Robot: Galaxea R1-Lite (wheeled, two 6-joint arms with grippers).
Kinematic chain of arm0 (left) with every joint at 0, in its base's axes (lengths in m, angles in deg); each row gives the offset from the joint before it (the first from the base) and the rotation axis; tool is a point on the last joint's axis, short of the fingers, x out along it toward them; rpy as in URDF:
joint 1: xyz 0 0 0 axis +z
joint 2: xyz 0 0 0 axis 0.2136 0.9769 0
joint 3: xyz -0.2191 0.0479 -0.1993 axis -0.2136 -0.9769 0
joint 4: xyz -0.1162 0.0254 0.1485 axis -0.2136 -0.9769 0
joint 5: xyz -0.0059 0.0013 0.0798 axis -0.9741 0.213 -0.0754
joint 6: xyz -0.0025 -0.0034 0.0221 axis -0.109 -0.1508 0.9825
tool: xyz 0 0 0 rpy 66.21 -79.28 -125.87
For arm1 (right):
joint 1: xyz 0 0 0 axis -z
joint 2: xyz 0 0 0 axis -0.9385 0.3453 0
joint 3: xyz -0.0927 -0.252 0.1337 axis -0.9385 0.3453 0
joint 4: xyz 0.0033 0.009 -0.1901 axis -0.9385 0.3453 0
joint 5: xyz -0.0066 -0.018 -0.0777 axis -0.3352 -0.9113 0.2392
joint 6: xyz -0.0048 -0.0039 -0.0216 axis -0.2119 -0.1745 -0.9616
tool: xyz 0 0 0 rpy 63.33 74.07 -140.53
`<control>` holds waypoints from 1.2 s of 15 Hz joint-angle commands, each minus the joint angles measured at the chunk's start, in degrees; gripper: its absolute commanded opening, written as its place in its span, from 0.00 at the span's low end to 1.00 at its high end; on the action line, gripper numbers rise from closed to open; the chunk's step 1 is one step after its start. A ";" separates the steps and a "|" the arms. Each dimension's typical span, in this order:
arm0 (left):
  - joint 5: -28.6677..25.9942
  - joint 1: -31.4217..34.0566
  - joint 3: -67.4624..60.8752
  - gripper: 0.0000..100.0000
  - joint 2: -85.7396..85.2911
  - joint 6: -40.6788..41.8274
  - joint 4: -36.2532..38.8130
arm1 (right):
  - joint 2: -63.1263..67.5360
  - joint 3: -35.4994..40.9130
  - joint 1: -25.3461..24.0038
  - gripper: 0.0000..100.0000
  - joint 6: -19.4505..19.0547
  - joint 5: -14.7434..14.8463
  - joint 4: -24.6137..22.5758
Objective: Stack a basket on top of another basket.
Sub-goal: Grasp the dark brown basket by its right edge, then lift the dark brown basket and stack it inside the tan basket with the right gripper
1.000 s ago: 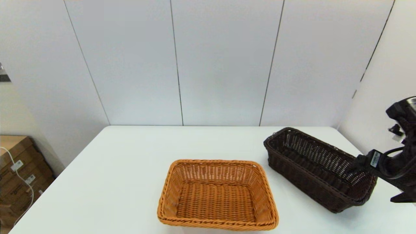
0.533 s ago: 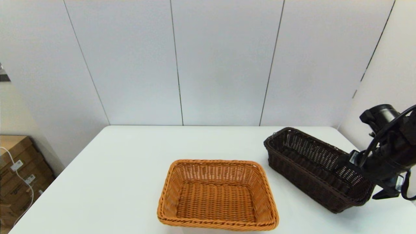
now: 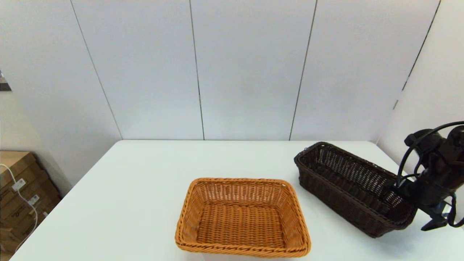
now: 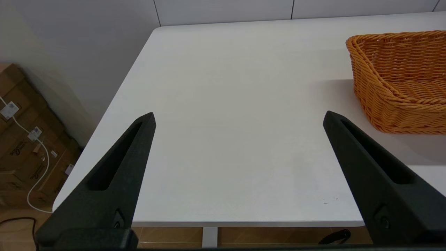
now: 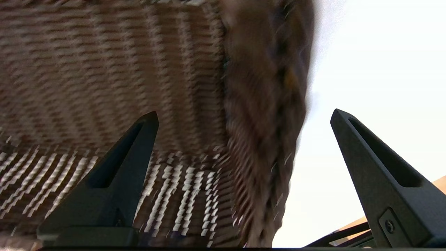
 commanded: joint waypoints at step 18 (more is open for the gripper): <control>0.00 0.00 -0.01 1.00 0.07 0.03 -0.05 | 3.78 -1.62 6.59 0.00 0.00 -18.85 -1.56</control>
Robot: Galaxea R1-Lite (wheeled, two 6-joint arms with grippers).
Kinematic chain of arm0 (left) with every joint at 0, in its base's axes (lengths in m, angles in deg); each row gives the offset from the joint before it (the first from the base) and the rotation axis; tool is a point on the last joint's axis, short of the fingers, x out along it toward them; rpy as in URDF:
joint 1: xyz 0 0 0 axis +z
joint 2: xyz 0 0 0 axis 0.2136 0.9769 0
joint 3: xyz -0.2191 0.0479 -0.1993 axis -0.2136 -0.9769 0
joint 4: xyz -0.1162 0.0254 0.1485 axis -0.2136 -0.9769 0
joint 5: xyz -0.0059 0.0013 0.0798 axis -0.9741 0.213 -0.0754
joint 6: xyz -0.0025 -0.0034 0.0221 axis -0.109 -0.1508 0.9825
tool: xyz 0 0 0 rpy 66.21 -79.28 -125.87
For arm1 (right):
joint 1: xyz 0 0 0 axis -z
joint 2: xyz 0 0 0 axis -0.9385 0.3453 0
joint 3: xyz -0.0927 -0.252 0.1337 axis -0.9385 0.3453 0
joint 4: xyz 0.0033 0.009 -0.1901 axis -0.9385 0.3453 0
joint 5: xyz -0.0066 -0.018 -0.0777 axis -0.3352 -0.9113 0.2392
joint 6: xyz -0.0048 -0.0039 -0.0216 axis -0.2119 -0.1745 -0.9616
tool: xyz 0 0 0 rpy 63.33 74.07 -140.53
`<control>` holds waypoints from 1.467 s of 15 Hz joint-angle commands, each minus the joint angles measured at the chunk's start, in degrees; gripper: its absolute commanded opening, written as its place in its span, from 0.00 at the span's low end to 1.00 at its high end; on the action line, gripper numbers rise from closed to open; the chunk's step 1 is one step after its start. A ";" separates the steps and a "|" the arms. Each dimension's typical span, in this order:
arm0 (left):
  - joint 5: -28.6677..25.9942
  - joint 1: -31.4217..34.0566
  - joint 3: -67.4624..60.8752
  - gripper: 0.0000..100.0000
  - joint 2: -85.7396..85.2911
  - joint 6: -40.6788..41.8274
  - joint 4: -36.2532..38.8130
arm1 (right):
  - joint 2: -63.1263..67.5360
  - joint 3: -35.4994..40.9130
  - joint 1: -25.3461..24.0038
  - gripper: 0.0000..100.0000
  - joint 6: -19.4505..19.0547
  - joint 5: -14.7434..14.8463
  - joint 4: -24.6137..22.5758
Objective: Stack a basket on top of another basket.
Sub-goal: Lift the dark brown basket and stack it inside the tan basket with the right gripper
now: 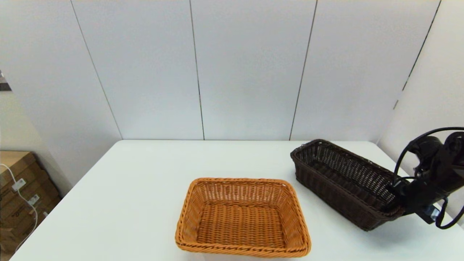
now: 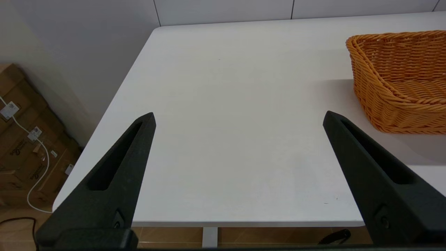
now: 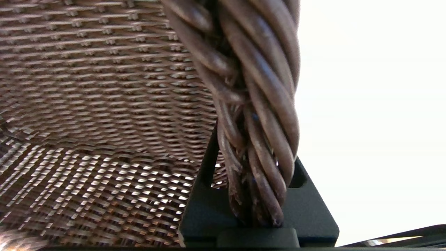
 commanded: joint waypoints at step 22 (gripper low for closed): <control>0.10 0.02 0.01 1.00 0.07 0.00 -0.06 | -22.81 -8.62 -10.04 0.00 -19.60 -17.03 21.48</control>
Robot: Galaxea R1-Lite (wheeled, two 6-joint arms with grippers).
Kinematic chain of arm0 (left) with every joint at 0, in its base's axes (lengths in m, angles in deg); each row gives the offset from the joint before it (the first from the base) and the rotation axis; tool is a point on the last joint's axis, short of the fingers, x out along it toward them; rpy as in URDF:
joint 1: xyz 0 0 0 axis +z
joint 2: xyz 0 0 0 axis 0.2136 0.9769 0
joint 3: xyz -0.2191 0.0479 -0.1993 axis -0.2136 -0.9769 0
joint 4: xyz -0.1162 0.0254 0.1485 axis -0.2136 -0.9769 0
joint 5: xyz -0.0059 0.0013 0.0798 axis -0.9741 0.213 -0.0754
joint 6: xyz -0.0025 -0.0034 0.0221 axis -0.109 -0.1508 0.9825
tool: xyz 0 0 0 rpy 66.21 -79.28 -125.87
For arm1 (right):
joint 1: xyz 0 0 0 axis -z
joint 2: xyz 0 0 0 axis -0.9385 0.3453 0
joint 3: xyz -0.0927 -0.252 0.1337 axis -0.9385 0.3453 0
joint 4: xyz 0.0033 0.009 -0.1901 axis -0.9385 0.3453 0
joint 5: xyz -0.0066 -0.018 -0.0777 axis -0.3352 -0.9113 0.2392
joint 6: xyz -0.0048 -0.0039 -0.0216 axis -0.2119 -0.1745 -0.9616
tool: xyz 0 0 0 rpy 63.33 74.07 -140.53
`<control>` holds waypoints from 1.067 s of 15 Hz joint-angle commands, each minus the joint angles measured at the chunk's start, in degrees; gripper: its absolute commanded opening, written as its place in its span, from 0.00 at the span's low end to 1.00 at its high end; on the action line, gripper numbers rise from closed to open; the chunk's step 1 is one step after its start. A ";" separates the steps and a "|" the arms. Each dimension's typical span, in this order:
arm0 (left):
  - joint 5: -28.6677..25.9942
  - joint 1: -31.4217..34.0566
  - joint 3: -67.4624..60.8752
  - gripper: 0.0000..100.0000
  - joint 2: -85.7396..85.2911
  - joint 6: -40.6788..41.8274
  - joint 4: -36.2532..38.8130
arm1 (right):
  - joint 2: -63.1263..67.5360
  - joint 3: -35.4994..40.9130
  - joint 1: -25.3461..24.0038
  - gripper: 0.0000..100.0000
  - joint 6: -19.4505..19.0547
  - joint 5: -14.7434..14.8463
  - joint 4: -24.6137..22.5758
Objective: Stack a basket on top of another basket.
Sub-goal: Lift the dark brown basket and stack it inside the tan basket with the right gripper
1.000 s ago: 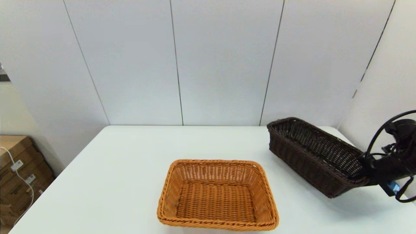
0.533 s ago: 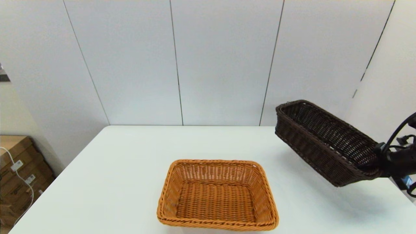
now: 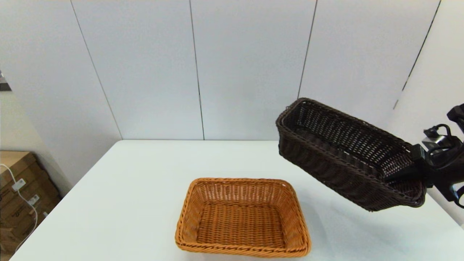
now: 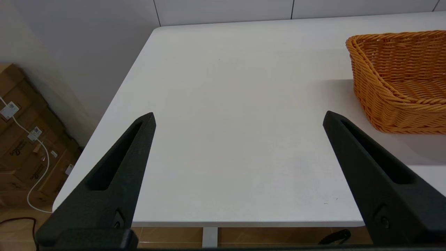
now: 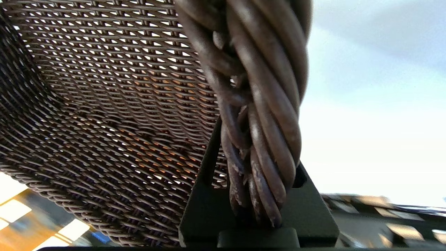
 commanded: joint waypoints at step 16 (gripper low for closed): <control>0.02 0.00 0.03 1.00 0.07 0.00 -0.02 | 4.17 -13.81 -32.92 0.00 1.99 9.46 10.03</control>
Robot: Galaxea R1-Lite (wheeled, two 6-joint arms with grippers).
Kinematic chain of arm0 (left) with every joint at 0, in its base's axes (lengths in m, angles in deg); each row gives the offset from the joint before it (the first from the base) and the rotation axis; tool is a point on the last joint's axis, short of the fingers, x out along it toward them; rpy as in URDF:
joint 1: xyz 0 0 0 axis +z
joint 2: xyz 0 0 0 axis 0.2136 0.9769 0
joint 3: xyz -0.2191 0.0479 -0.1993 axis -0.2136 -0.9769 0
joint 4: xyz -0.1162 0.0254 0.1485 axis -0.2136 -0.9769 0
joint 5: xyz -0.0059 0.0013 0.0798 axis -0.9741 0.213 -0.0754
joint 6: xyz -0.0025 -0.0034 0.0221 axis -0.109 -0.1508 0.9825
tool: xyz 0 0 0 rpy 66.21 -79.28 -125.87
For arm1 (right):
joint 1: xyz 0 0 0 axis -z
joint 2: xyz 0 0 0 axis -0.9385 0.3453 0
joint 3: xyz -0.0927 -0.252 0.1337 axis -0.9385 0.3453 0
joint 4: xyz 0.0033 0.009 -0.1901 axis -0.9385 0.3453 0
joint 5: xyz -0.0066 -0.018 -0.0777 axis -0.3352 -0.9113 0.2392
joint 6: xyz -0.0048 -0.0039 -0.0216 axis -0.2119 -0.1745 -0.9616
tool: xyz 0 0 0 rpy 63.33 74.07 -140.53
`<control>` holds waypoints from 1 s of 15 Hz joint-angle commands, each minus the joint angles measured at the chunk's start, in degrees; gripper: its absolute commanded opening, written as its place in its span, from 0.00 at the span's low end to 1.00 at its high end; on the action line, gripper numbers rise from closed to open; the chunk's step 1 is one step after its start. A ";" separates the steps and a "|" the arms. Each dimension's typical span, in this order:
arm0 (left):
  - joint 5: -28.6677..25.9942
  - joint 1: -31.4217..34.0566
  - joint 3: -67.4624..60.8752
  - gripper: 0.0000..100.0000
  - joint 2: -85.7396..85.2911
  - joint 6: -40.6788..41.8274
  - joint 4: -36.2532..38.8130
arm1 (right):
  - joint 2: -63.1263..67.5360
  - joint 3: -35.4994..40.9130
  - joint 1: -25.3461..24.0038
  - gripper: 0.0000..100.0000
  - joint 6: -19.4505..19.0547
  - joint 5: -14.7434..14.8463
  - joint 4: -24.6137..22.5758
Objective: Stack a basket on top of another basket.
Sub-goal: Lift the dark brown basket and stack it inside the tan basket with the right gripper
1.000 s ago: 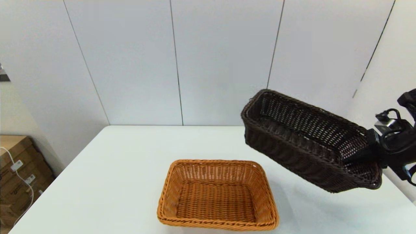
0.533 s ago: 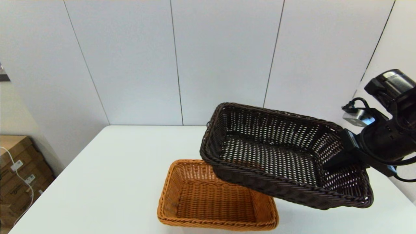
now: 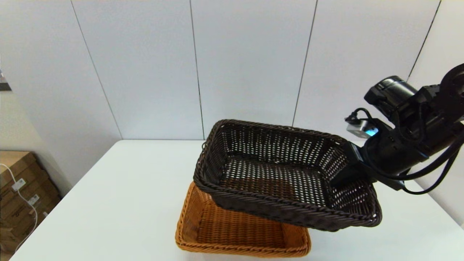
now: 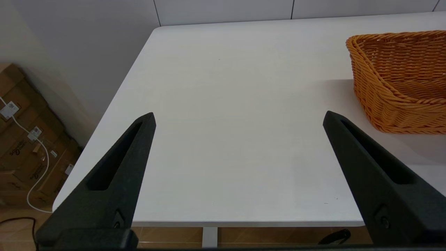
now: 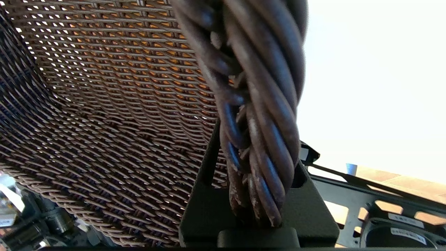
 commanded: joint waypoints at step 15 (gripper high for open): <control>0.02 0.00 0.01 1.00 0.07 0.03 -0.05 | 12.97 -8.88 -10.79 0.00 2.87 1.09 0.12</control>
